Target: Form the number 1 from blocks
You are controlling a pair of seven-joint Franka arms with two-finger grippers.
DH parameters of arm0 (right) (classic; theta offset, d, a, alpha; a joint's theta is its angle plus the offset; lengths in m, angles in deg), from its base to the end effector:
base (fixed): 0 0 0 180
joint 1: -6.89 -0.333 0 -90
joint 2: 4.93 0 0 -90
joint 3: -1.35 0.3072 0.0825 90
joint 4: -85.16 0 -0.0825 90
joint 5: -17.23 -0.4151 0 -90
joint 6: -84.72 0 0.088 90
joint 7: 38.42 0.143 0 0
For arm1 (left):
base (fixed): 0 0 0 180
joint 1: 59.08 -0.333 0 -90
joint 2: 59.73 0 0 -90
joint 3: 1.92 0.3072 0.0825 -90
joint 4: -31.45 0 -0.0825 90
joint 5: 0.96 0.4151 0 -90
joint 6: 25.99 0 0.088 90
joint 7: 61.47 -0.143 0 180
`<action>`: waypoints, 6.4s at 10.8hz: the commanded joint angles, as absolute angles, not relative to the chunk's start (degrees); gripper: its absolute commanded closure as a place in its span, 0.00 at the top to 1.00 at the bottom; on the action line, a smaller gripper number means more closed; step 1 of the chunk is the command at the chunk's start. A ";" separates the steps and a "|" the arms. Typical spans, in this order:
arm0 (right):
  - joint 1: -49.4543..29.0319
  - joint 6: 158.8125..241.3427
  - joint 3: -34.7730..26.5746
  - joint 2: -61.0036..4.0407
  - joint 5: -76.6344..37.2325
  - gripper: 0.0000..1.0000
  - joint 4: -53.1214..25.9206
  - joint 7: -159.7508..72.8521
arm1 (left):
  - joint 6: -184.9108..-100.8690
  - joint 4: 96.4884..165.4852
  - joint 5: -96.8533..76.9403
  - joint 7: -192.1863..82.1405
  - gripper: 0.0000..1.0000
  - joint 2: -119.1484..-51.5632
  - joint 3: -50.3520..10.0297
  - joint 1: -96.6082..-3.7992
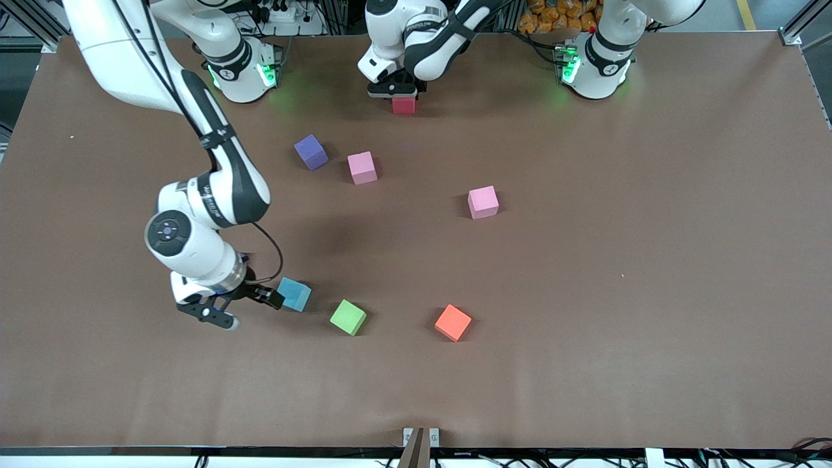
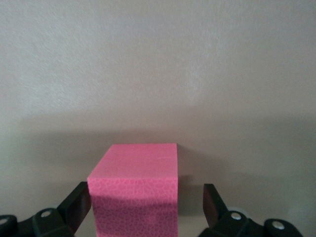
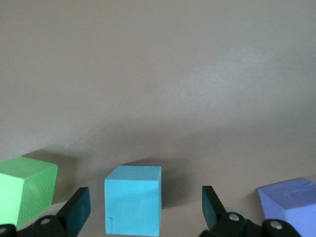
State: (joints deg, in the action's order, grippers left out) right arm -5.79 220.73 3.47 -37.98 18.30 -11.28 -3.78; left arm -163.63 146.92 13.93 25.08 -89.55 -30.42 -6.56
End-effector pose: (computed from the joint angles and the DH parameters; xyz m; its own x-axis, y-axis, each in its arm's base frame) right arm 0.6902 0.1797 0.2133 0.9376 -0.3358 0.0905 -0.3304 -0.9413 -0.0695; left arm 0.0930 -0.6026 0.1474 0.9956 -0.0513 -0.0790 -0.0548 -0.9976 -0.0424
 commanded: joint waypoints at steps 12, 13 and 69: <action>-10.52 221.92 2.14 -44.57 17.67 0.45 -9.76 -2.73 | -166.51 157.03 24.17 10.69 1.00 -82.06 -30.40 -45.18; -10.60 221.66 2.14 -44.22 17.67 0.40 -9.76 -2.73 | -167.31 157.57 24.52 10.68 1.00 -82.06 -30.40 -45.28; 2.77 221.85 14.62 -5.91 18.64 1.00 -52.28 9.18 | -156.34 134.63 23.82 22.64 0.00 -98.14 -29.87 -16.28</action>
State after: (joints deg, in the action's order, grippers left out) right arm 4.30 223.06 13.76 -7.23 18.61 -49.52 4.32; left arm -158.32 135.47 22.82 21.02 -98.43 -30.32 -17.45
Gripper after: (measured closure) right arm 0.000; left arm 0.388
